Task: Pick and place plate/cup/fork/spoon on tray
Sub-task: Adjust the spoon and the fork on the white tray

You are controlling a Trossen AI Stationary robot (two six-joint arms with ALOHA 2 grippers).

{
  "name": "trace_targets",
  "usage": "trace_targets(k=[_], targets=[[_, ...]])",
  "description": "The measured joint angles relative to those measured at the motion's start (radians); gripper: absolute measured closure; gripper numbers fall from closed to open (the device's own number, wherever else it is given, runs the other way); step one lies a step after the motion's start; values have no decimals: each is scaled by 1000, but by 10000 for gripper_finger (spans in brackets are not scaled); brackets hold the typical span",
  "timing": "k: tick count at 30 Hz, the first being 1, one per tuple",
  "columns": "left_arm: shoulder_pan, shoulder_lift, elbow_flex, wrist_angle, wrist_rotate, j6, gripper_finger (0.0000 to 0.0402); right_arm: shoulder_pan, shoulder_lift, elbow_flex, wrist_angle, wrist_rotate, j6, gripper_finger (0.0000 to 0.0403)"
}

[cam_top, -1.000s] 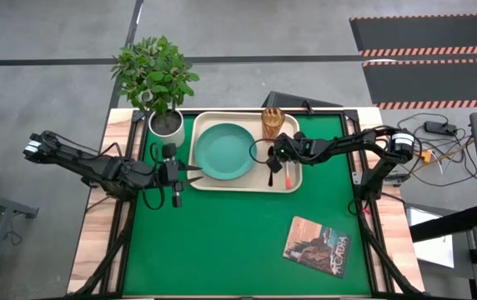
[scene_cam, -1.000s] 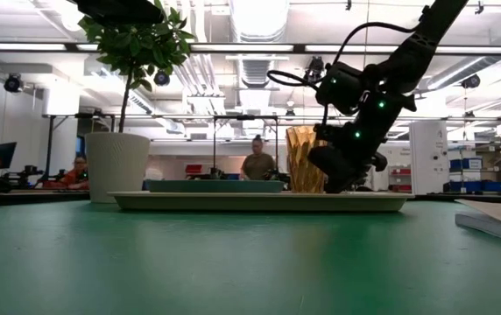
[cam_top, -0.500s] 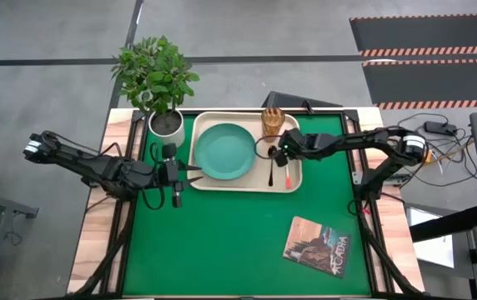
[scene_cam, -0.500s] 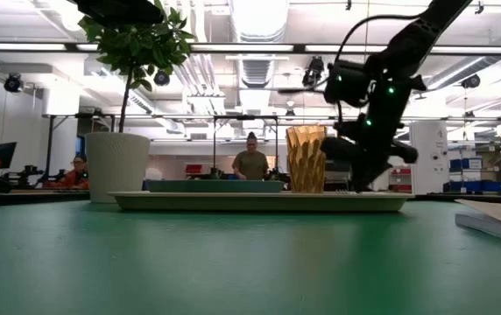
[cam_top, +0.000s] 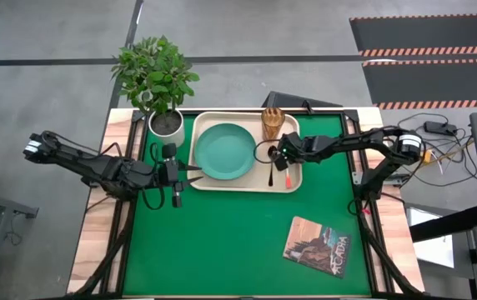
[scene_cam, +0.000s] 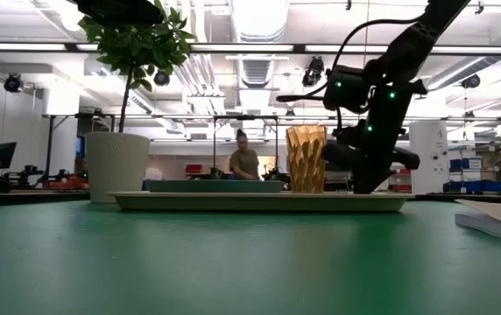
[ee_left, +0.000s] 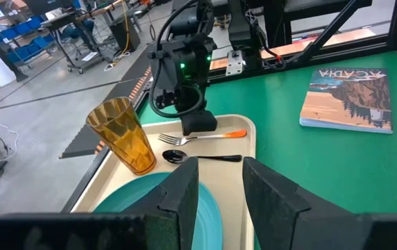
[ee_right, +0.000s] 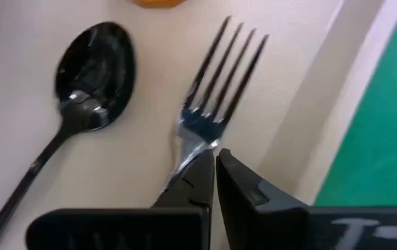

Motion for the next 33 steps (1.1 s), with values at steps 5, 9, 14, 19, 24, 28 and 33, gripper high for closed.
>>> trace_targets(k=[5,9,14,19,24,28,33], targets=[[0,0,0,0,0,0,305,11,0,0,12,-13,13,394],[0,0,0,0,0,0,305,15,0,0,14,-13,18,394],[0,0,0,0,0,0,305,18,0,-1,16,-13,37,394],[0,0,0,0,0,0,305,27,0,-2,27,-13,42,394],[0,0,0,0,0,0,305,51,0,-2,63,-13,54,394],[0,0,0,0,0,0,305,61,0,2,48,-6,53,394],[0,0,0,0,0,0,305,61,-6,23,-14,-5,54,394]])
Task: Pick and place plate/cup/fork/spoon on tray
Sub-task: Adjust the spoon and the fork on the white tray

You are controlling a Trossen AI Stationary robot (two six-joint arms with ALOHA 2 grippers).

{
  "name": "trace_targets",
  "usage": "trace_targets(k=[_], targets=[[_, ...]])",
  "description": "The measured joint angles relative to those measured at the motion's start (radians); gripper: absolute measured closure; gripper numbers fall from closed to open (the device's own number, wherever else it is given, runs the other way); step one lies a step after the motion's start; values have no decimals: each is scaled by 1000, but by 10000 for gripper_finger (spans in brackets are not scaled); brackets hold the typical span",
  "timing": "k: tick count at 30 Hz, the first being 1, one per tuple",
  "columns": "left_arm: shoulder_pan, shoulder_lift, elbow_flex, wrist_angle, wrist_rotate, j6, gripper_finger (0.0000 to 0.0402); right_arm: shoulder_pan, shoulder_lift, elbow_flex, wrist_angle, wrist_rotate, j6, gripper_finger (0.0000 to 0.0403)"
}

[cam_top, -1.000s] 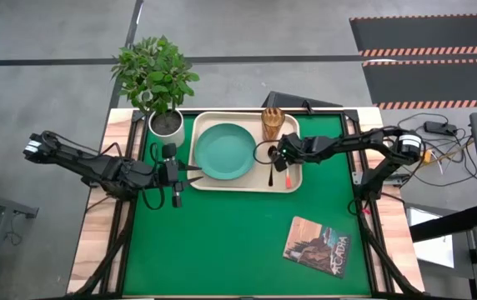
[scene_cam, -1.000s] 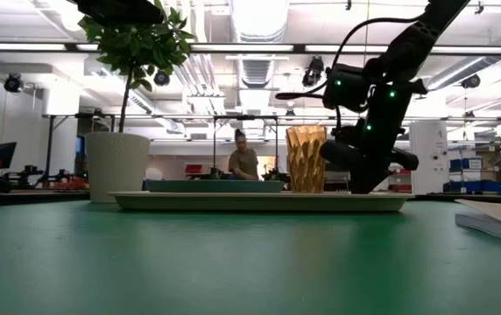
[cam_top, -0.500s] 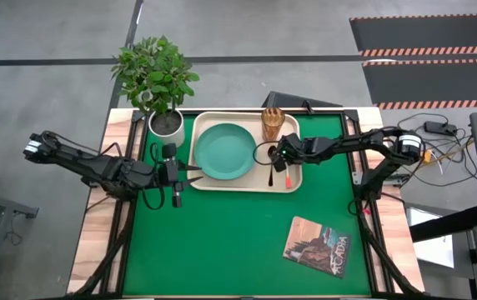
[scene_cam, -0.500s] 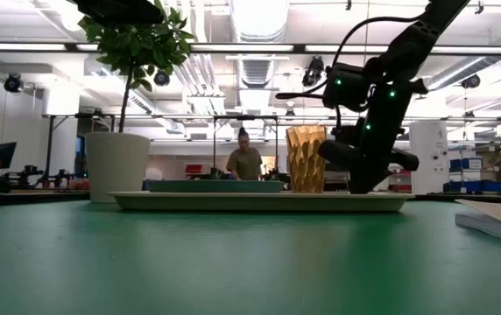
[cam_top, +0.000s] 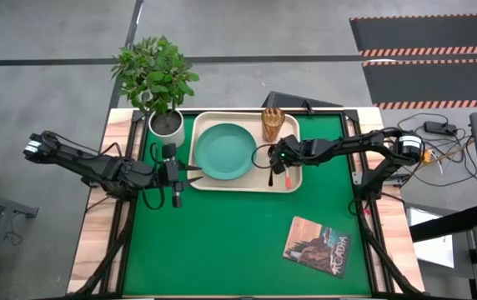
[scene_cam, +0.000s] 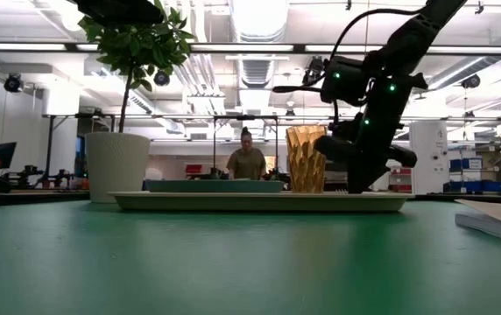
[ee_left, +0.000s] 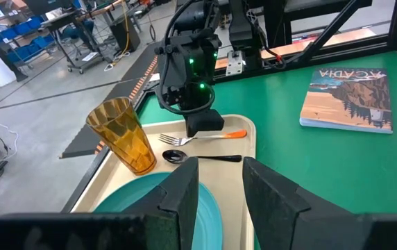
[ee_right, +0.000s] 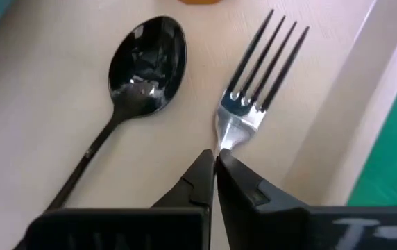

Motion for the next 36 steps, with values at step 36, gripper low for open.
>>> trace_targets(k=[36], targets=[[0,0,0,-1,0,0,305,103,55,16,-63,31,85,394]])
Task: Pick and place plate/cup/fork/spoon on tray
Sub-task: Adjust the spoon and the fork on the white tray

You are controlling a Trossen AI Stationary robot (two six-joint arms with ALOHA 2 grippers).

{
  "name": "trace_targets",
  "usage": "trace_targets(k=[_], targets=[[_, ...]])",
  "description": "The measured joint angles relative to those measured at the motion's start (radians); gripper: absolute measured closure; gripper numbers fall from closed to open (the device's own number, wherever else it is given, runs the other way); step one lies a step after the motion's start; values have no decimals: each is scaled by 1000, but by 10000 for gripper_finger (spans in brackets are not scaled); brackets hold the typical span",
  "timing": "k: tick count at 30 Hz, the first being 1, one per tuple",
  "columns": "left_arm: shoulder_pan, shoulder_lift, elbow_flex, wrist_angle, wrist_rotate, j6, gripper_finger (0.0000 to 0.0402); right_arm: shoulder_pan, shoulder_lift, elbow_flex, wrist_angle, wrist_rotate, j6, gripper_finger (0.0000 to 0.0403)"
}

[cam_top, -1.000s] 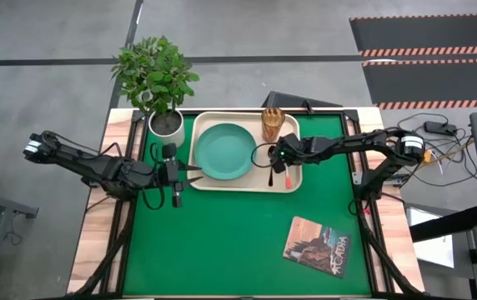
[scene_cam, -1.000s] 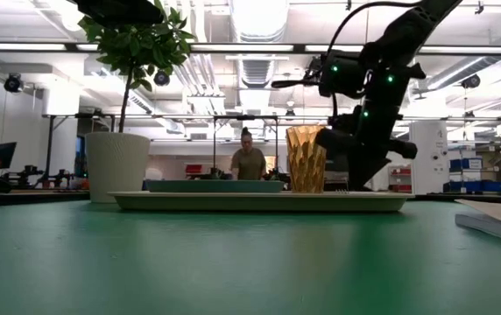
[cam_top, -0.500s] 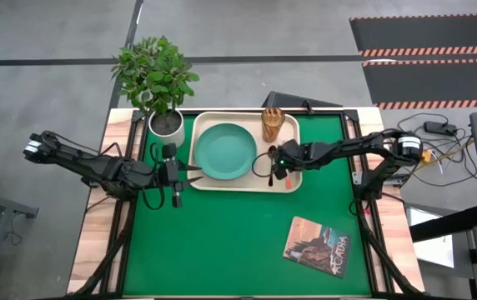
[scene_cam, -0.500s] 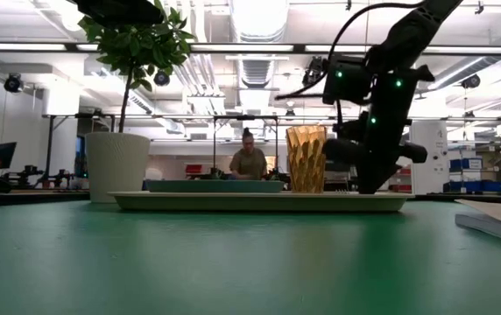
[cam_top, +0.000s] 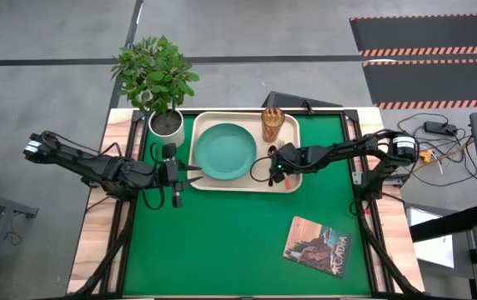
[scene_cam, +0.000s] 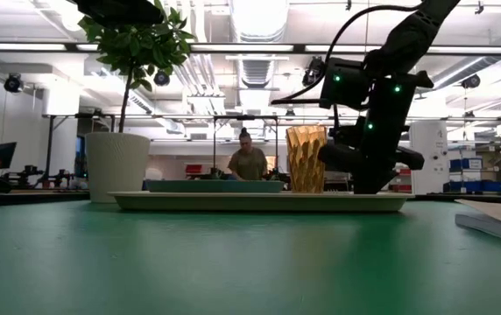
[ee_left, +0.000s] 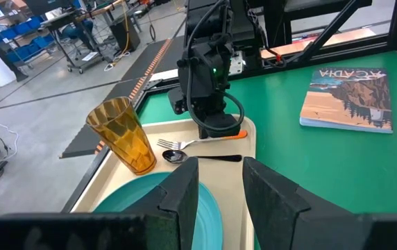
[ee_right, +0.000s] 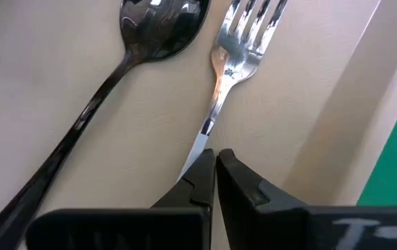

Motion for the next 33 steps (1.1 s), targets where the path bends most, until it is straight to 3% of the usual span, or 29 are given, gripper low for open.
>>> trace_targets(k=[13,33], targets=[[0,0,0,0,0,0,305,7,-5,3,-34,-79,27,394],[0,0,0,0,0,0,305,51,-79,0,-61,-99,64,394]])
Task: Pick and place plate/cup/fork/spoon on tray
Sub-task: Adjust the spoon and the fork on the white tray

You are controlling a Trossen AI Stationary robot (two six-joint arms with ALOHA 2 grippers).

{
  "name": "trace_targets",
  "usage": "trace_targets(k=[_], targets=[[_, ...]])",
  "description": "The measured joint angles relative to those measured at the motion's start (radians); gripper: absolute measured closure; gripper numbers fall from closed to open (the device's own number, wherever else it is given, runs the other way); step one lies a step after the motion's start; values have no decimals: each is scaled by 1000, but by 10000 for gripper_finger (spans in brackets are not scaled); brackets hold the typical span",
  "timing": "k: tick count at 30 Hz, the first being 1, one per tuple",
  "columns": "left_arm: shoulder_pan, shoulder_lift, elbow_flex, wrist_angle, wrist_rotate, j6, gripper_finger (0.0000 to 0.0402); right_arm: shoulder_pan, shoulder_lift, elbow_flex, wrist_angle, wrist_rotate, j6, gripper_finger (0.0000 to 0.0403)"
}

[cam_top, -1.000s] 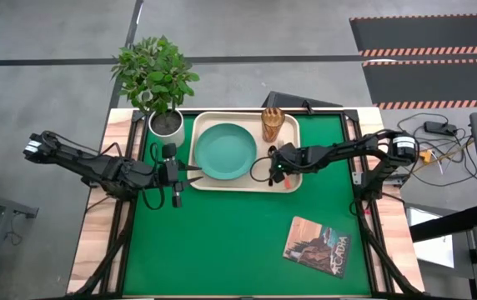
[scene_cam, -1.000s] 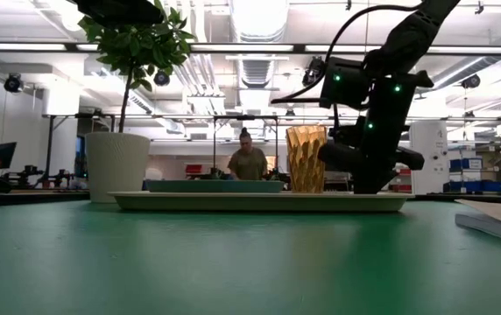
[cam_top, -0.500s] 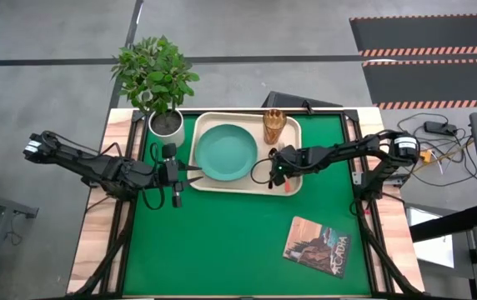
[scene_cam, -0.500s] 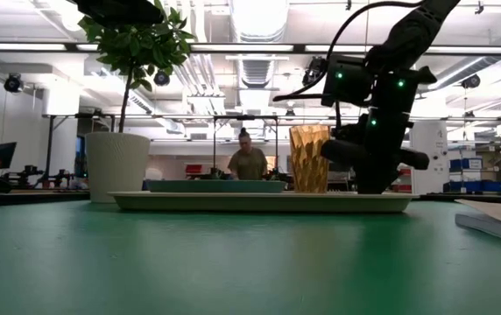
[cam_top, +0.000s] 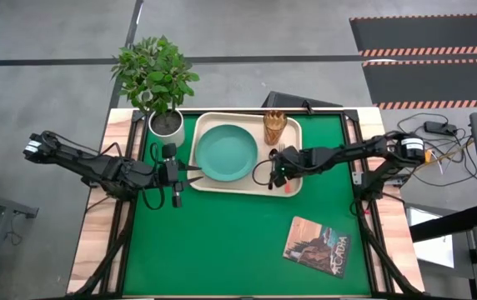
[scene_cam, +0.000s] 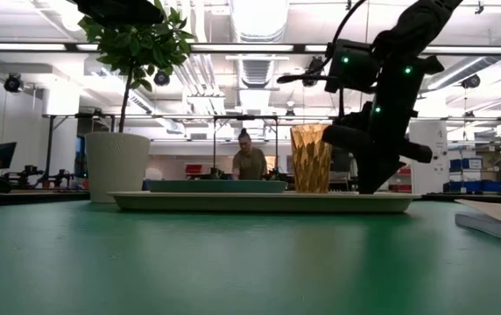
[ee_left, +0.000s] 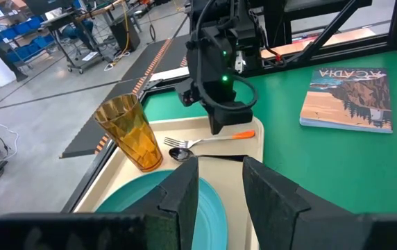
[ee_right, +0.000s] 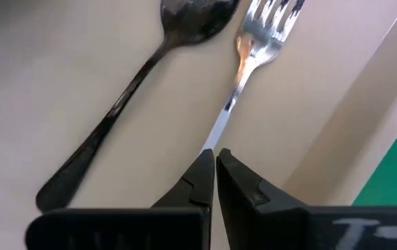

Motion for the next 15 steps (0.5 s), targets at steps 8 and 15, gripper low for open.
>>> trace_targets(k=[8,15], targets=[[0,0,0,0,0,0,305,83,-1,0,-51,6,48,394],[-6,46,0,-16,103,-25,319,170,-3,6,-47,37,1,394]])
